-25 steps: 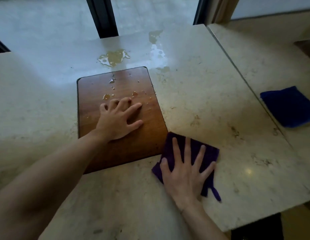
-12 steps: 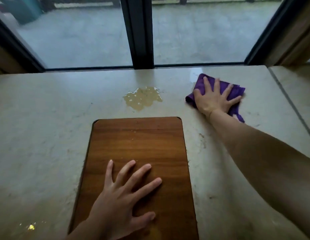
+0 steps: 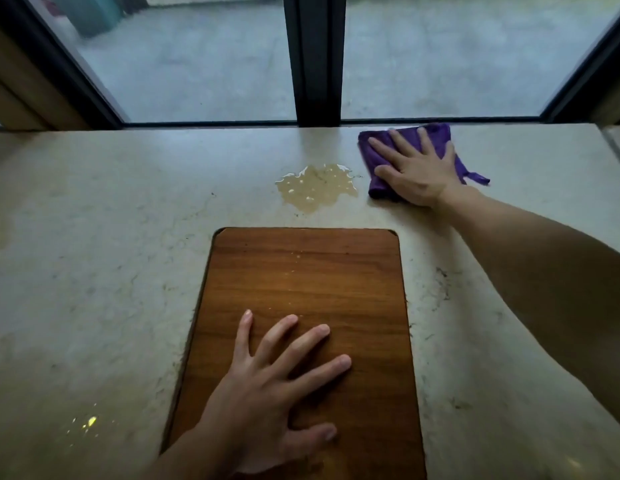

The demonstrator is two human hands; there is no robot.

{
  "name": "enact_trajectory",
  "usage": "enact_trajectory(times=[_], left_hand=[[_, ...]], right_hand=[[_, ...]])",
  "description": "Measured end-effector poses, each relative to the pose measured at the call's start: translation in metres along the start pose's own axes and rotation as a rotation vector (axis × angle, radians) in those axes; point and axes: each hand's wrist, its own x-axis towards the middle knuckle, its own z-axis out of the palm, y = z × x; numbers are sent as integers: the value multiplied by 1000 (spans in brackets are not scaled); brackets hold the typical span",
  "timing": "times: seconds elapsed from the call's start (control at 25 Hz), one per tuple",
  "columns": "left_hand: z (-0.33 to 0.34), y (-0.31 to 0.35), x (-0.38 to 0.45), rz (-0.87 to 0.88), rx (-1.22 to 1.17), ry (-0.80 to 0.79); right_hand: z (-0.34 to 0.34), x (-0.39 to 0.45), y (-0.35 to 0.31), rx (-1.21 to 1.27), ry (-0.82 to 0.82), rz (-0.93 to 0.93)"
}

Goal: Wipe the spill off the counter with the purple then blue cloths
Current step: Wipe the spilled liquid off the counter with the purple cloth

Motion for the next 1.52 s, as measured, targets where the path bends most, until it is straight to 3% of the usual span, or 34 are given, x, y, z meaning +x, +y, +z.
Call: enact_trajectory(times=[0.24,0.4,0.6,0.72,0.8,0.88,1.04,1.28,1.52], left_hand=[[-4,3,-2,-61,-67,-20],[1,12,-18,-99,30,91],[7,14,-78,-239,31,180],[14,-10,-122,-280,14,166],[17,-33,-139,-341,2,137],[21,-55,-148,-430,-71,127],[29,-104,-144,-456,-13,202],[37,-148,-125,-486,-102,136],[34,-145,-124,-516,-86,106]], right_hand=[[28,-150,-40,-20,-49,-137],[63,-290,-74,-70,8,-111],[90,-467,-110,32,-93,139],[106,-555,-156,60,-66,397],[114,-583,-191,73,-152,597],[120,-588,-230,94,-234,784],[127,-561,-289,125,-274,886],[125,-468,-275,151,-26,734],[105,-343,-222,111,85,677]])
